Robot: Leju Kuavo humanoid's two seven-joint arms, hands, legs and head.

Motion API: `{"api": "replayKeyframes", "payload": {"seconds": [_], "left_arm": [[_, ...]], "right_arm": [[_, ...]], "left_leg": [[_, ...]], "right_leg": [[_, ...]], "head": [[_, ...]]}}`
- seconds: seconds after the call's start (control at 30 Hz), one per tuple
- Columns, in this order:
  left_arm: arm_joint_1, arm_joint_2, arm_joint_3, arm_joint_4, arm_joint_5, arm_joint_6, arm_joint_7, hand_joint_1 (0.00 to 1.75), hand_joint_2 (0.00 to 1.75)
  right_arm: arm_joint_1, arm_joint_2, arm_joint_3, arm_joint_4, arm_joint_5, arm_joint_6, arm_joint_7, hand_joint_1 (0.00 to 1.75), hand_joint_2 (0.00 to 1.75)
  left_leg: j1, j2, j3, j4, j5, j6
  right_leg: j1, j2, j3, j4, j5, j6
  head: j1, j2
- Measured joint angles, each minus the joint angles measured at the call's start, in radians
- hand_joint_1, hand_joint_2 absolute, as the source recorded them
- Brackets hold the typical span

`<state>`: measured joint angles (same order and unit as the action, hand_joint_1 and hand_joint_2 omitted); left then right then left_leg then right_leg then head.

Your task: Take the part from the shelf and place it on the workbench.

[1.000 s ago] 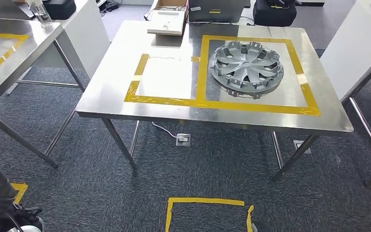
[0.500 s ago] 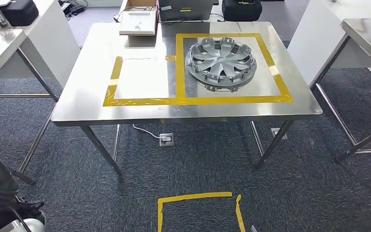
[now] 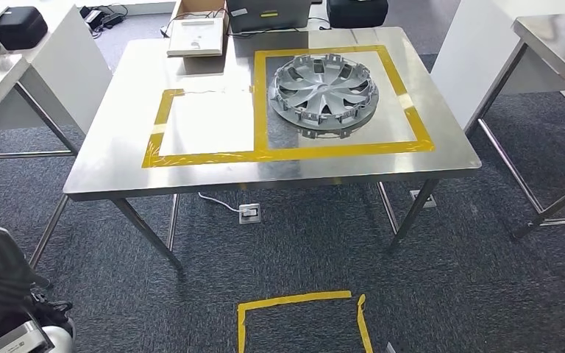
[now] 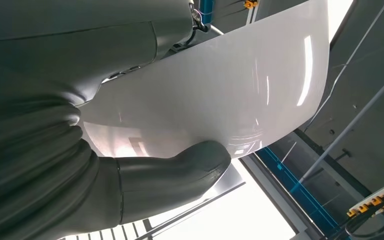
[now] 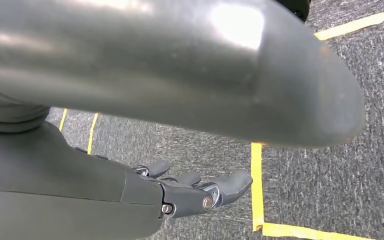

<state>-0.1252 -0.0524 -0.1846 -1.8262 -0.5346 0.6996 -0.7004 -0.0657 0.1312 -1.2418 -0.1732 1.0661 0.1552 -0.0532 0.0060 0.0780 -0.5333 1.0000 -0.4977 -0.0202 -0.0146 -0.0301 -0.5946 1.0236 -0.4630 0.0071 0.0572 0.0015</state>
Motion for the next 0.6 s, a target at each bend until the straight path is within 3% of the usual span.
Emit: {"api": "replayKeyframes", "payload": {"seconds": [0.37, 0.6], "left_arm": [[-0.001, -0.003, 0.012, 0.025, -0.013, 0.000, 0.000, 1.75, 1.75], [0.000, -0.004, 0.032, 0.029, -0.013, 0.000, 0.000, 1.75, 1.75]], "right_arm": [[0.000, 0.000, -0.003, 0.000, 0.002, 0.001, -0.002, 0.00, 0.00], [-0.001, 0.002, -0.003, 0.000, 0.007, 0.002, -0.002, 0.00, 0.00]], "left_leg": [[-0.004, -0.001, 0.000, 0.004, -0.002, 0.000], [-0.007, -0.003, -0.005, 0.014, -0.011, 0.018]], "right_leg": [[-0.001, 0.000, 0.003, -0.001, 0.001, 0.001], [-0.007, -0.005, 0.008, -0.006, 0.004, 0.013]], "head": [[0.000, 0.000], [0.000, 0.000]]}}
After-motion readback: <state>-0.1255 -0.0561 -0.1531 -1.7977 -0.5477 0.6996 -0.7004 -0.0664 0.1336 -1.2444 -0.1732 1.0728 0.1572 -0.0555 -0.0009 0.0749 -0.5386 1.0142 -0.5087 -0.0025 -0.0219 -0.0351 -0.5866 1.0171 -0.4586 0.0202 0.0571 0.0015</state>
